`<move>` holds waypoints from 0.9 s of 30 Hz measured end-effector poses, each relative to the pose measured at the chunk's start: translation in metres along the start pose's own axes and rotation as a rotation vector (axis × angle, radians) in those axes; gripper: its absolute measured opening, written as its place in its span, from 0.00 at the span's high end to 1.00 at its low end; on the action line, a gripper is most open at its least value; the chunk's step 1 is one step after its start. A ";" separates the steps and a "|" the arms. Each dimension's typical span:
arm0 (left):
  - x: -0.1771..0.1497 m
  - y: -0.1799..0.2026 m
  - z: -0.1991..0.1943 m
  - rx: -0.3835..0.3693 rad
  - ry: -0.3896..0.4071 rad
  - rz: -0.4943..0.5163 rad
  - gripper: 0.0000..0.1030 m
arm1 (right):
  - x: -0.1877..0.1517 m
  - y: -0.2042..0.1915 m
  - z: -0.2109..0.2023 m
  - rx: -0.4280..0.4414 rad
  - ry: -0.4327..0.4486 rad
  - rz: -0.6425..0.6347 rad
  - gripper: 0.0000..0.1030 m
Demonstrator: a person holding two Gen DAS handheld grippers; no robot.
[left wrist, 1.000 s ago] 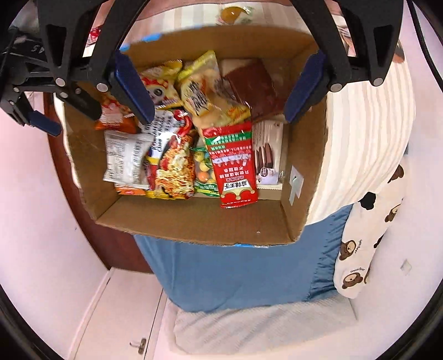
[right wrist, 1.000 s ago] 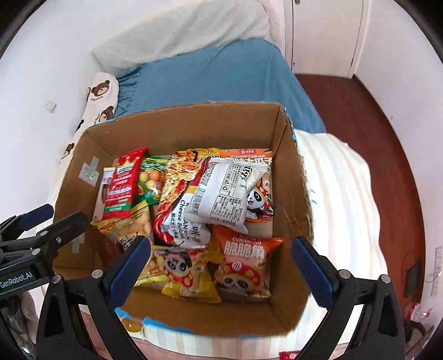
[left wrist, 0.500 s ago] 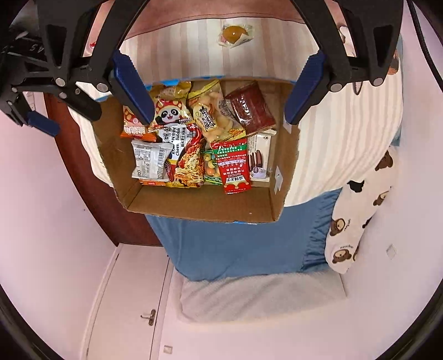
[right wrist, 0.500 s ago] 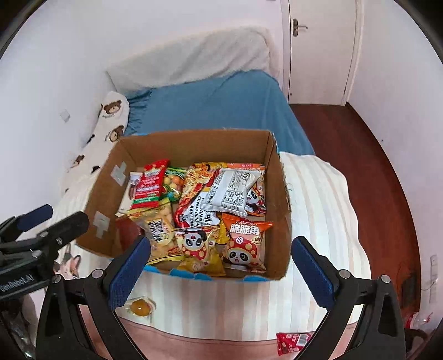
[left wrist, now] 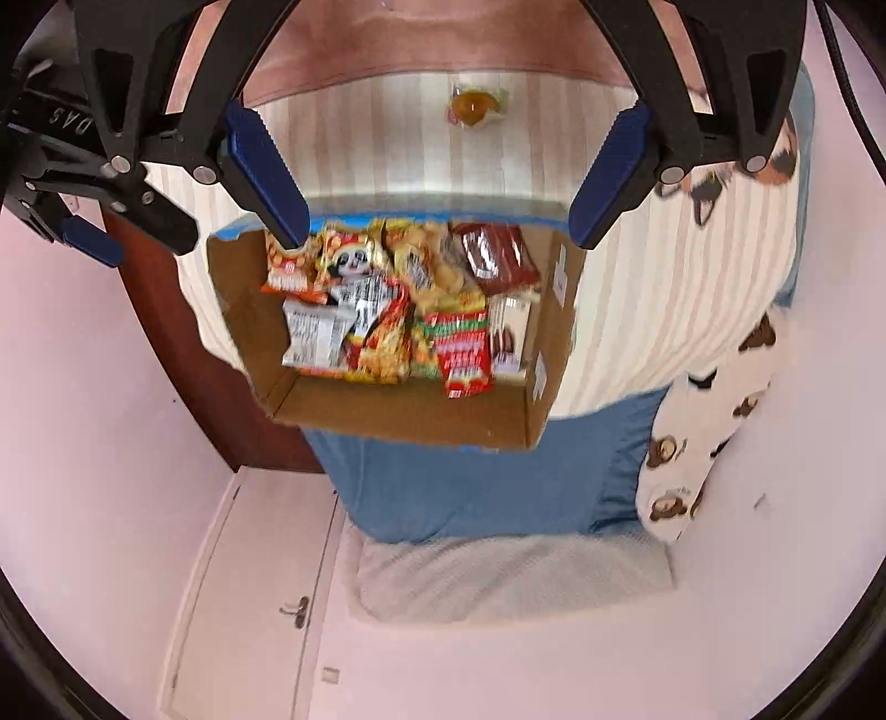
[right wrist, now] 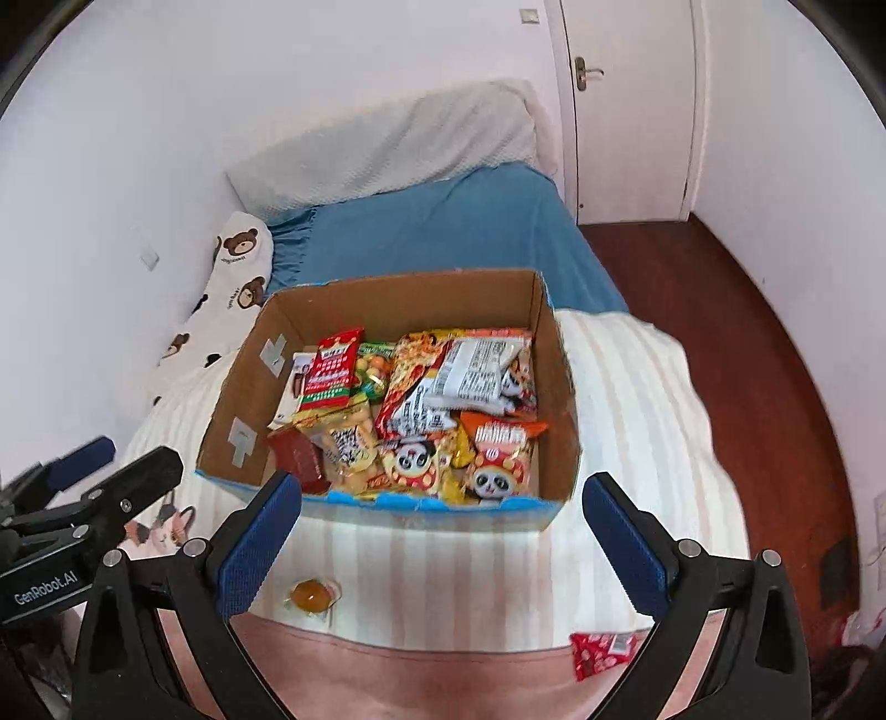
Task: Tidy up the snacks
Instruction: 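Grasp the orange egg-yolk candy with left tool while right tool grasps red triangle candy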
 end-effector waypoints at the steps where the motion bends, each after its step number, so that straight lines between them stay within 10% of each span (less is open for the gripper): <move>1: -0.006 0.000 0.004 -0.008 -0.014 -0.013 0.07 | -0.004 0.006 0.002 0.000 -0.014 0.017 0.00; 21: -0.159 -0.003 0.140 -0.002 -0.431 -0.125 0.07 | -0.130 0.222 0.138 -0.210 -0.449 0.490 0.00; 27: -0.177 -0.003 0.153 -0.038 -0.484 -0.157 0.07 | -0.152 0.235 0.147 -0.206 -0.446 0.535 0.26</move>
Point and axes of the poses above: each gripper's, at about its wrist camera, not at the fingertips, and z roughly the way its jaws point, y to its right, x to its top, the point moved 6 cm from there along z, roughly the way its jaws point, and after that the axes turned 14 degrees about z, right-handed, at the moved point
